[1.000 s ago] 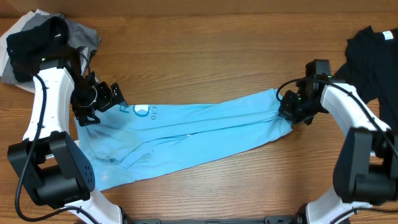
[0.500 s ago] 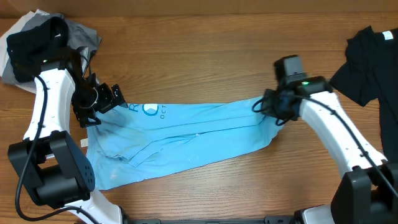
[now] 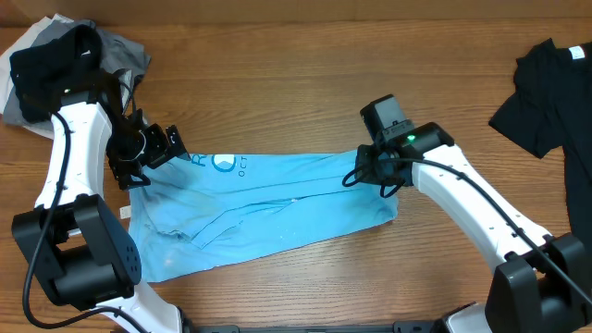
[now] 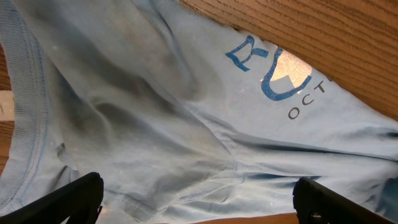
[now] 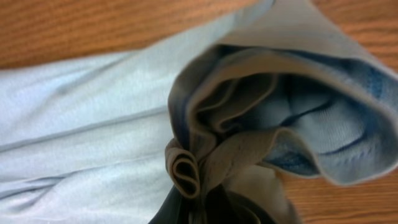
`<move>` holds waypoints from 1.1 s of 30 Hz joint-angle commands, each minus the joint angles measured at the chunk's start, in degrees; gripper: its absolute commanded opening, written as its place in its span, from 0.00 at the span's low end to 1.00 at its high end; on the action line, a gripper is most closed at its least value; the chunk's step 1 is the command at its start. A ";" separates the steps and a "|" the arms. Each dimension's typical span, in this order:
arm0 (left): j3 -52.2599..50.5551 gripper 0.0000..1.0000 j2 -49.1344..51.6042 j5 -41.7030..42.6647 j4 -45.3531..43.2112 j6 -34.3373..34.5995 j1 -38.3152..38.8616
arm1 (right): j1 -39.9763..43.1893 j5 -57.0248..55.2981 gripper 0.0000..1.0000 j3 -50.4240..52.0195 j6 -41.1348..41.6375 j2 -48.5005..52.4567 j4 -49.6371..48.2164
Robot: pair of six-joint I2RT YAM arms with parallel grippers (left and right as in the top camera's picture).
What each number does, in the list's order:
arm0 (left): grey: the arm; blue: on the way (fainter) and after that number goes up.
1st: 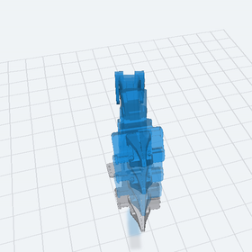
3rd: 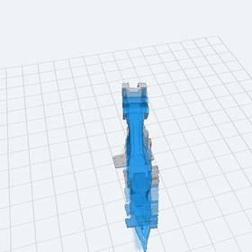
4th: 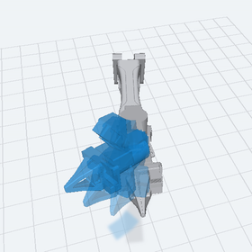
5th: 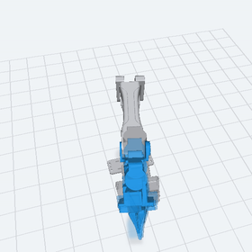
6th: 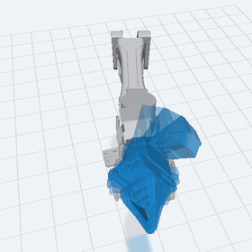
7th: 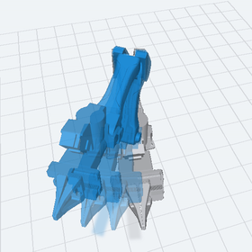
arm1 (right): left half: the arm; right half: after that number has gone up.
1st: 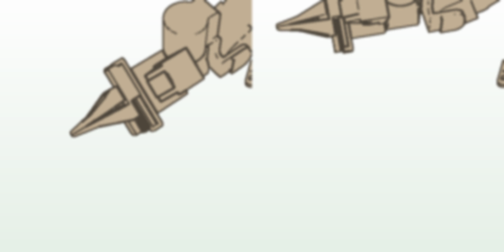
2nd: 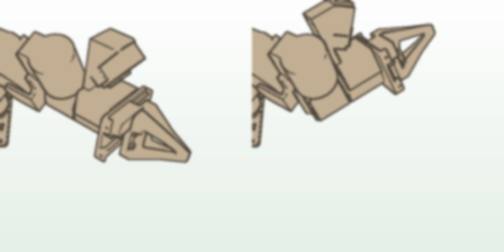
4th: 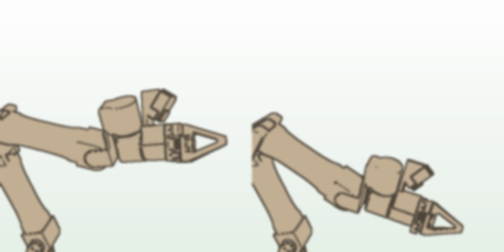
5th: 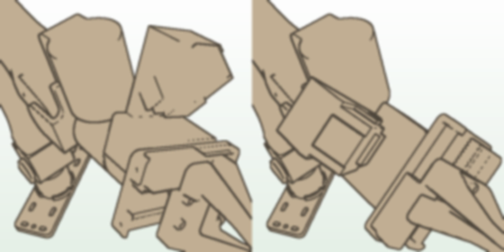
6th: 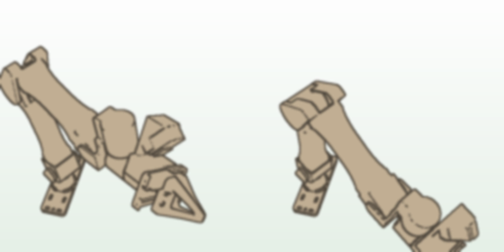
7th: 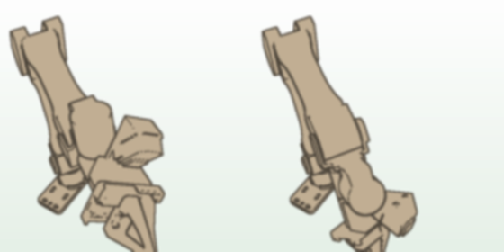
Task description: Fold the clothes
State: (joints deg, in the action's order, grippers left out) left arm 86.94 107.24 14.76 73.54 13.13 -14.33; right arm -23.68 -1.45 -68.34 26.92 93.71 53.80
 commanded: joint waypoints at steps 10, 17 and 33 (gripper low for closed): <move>-0.48 1.00 -1.51 -0.09 0.13 -0.68 0.22 | -1.44 9.35 0.04 5.09 1.86 0.61 -5.11; -0.48 1.00 -1.51 0.11 0.15 -0.68 0.22 | -1.44 12.76 0.53 5.38 1.84 0.66 -6.64; -0.48 1.00 -1.51 0.07 0.83 -0.72 0.22 | 1.22 10.93 0.63 -7.37 -1.62 0.15 1.81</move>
State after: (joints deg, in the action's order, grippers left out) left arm 86.89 107.24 14.76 74.15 13.13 -14.33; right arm -24.18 14.61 -70.74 26.96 94.26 53.47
